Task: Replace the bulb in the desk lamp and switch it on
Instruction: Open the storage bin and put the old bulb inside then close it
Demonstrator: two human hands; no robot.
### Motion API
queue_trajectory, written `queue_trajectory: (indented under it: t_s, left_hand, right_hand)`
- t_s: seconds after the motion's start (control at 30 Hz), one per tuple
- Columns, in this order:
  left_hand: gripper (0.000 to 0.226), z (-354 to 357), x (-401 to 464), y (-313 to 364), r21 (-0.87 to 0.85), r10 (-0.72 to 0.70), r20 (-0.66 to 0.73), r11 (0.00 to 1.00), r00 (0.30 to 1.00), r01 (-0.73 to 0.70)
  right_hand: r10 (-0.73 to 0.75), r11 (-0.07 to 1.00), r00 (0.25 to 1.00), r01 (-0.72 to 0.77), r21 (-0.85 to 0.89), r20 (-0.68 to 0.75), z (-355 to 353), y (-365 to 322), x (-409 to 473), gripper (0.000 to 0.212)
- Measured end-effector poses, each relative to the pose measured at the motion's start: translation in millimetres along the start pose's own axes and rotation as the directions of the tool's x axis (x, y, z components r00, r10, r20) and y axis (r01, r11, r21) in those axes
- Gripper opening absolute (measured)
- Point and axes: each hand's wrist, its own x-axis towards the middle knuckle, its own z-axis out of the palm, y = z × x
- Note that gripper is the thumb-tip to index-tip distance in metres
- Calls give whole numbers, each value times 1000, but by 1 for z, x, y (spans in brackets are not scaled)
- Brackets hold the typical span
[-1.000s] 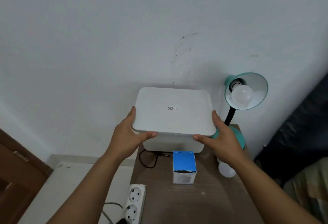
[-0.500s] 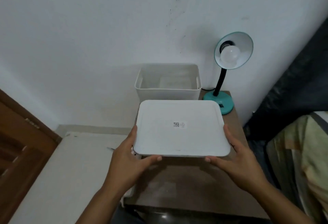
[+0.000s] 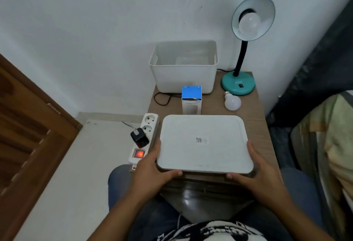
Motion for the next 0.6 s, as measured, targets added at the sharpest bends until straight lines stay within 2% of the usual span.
queue_trajectory:
  t_s: [0.17,0.4,0.6]
  left_hand:
    - [102,16,-1,-14,74,-38,28,997,999,36]
    - [113,26,6,-24,286,-44,65,958,997,23]
    - [113,33,7,-34,381,-27,43,925,999,9]
  right_hand:
    - [15,999,1000,-15,-39,5,10,22,-1,115]
    - [0,985,1000,-3,-174,-19,21,36,0,111]
    - [-47,946,999,35,-322,-28,29,44,2,110]
